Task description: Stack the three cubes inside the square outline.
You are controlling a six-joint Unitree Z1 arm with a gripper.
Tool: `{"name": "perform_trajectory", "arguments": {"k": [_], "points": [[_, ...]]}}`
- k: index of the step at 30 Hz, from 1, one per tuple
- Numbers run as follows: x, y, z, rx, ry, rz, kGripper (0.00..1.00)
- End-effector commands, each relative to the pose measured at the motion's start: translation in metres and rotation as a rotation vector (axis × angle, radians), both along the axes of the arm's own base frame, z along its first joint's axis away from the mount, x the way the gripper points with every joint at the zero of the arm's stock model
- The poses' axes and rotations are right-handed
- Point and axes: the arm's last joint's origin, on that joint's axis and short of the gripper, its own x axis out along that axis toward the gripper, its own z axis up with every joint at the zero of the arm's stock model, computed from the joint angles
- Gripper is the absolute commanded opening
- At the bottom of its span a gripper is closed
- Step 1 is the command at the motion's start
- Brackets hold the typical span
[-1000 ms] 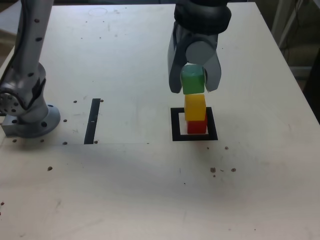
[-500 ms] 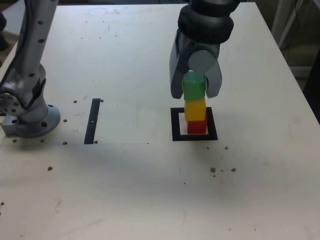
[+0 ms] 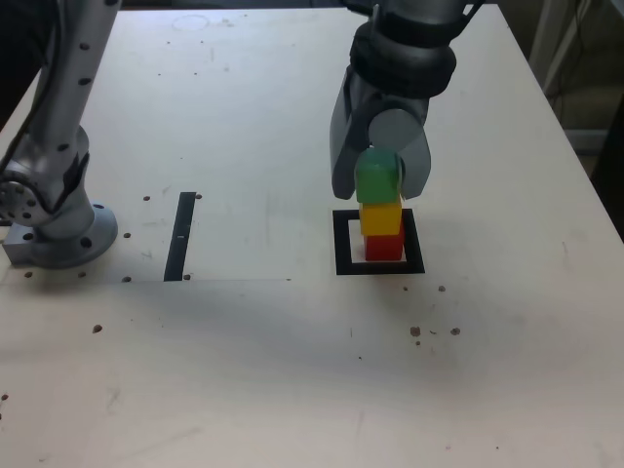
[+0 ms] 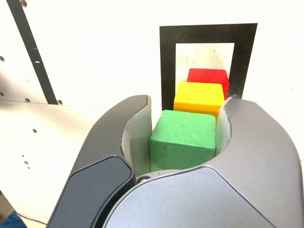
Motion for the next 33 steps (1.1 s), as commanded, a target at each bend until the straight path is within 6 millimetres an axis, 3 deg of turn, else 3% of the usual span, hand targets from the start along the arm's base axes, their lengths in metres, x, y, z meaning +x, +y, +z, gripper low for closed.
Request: {"name": "perform_trajectory", "arguments": {"k": [1,5,12,19,22,29,33], "points": [[0.0013,0.0008,-0.0034,0.002,0.010,0.000,0.20],[0.0025,0.0013,-0.0051,0.003,0.010,0.000,0.25],[0.0053,0.0012,-0.0081,0.001,-0.002,-0.003,0.26],[0.0052,0.0011,-0.0086,0.000,0.001,-0.003,0.37],[0.0057,0.0010,-0.0079,-0.002,-0.003,-0.002,0.47],[0.0052,0.0010,-0.0046,-0.004,-0.013,-0.002,0.94],[0.0043,0.0012,-0.0039,-0.001,-0.014,-0.003,0.99]]}}
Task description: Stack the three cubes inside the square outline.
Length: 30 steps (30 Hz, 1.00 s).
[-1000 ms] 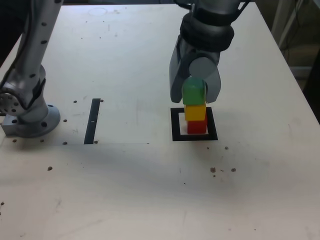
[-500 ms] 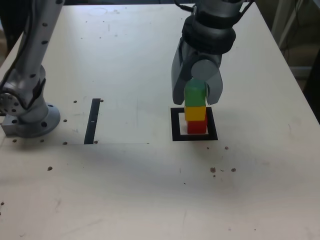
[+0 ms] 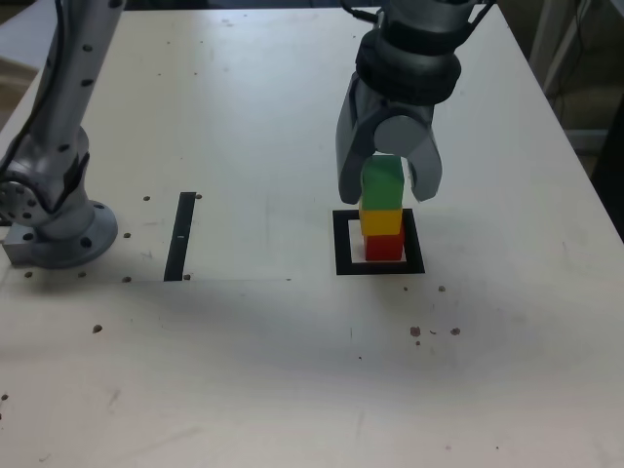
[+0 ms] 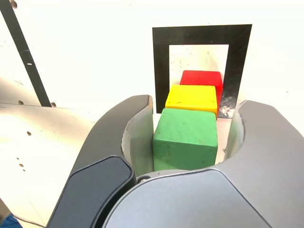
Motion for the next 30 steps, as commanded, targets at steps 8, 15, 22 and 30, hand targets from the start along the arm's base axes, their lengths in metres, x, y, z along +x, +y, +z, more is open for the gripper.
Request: {"name": "perform_trajectory", "arguments": {"k": [8,15,22,30], "points": [[-0.004,0.001,0.008,0.003,-0.012,-0.001,0.99],[-0.013,0.003,0.023,0.016,-0.012,-0.003,0.99],[-0.033,0.004,0.055,0.014,-0.073,-0.019,0.99],[-0.083,0.004,0.089,0.007,-0.134,-0.046,0.99]]}}
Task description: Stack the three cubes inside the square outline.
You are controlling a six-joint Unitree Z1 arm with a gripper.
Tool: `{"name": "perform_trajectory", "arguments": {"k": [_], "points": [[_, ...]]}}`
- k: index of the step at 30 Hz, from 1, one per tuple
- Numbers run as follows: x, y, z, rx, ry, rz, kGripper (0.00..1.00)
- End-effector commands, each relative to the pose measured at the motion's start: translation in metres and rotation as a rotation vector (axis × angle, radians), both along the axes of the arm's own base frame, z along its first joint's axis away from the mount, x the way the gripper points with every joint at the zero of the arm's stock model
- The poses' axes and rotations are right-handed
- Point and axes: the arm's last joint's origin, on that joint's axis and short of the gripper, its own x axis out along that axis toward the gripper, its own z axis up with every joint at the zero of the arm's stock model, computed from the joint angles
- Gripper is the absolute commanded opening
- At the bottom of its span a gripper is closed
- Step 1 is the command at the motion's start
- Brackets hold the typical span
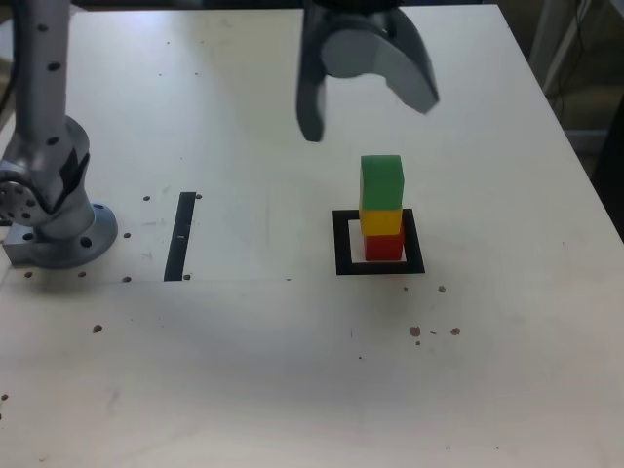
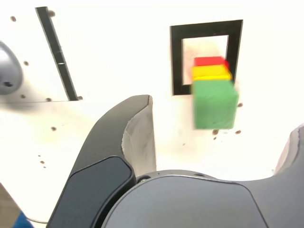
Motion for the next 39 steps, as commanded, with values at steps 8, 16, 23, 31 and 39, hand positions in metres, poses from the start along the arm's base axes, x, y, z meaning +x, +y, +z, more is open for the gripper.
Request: {"name": "perform_trajectory", "arguments": {"k": [8,16,23,31,39], "points": [[-0.075,0.008,0.009,0.002,0.030,-0.015,0.99],[-0.120,0.014,-0.026,0.024,0.164,-0.018,0.99],[-0.147,0.016,-0.063,0.004,0.214,-0.014,0.99],[-0.164,0.017,-0.090,-0.013,0.222,-0.013,0.99],[-0.170,0.015,-0.118,-0.074,0.217,-0.025,0.99]]}}
